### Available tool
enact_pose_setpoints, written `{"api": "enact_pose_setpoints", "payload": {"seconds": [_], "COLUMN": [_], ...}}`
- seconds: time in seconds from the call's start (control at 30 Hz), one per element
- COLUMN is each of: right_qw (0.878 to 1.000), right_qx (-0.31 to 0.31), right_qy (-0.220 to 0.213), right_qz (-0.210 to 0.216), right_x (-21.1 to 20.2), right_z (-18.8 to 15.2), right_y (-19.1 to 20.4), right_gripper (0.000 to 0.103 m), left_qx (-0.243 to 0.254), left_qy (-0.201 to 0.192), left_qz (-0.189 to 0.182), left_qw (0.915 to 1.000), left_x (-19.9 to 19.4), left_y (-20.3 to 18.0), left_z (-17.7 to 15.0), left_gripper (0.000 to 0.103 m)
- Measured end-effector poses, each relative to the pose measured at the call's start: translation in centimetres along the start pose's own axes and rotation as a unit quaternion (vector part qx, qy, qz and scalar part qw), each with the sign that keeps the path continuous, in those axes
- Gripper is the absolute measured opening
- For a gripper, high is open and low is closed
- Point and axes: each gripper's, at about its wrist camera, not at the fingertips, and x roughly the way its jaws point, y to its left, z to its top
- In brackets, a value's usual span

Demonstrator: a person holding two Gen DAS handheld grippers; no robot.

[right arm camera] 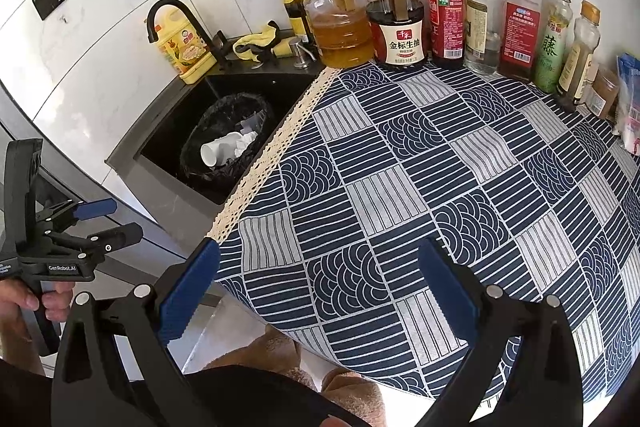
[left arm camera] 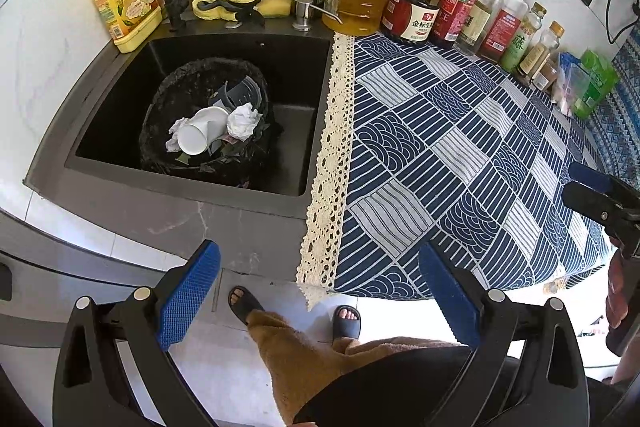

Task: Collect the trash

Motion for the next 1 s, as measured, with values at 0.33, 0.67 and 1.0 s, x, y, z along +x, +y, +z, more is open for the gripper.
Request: {"api": "enact_pose_setpoints", "payload": {"seconds": [0.33,0.67,1.0], "right_qw": [1.000,1.000,1.000], "right_qx": [0.006,0.014,0.017], "right_qy": [0.002,0.008,0.005], "right_qz": [0.002,0.004,0.006], "right_x": [0.10,0.35,0.39], "right_z": [0.16,0.11,0.10], "right_y": [-0.09,-0.33,-0.13], "right_gripper": [0.098,0.098,0.098], "left_qx": [-0.010,-0.009,-0.008], "left_qy": [0.009,0.011,0.007], "left_qz": [-0.008,-0.009,-0.010], "left_qw": [0.9999,0.9999,0.9999], "left_x": [0.34,0.50,0.21], "left_y": [0.22,0.18,0.22], "left_z": [0.15,0.08,0.21], "left_gripper": [0.096,0.096,0.096]}}
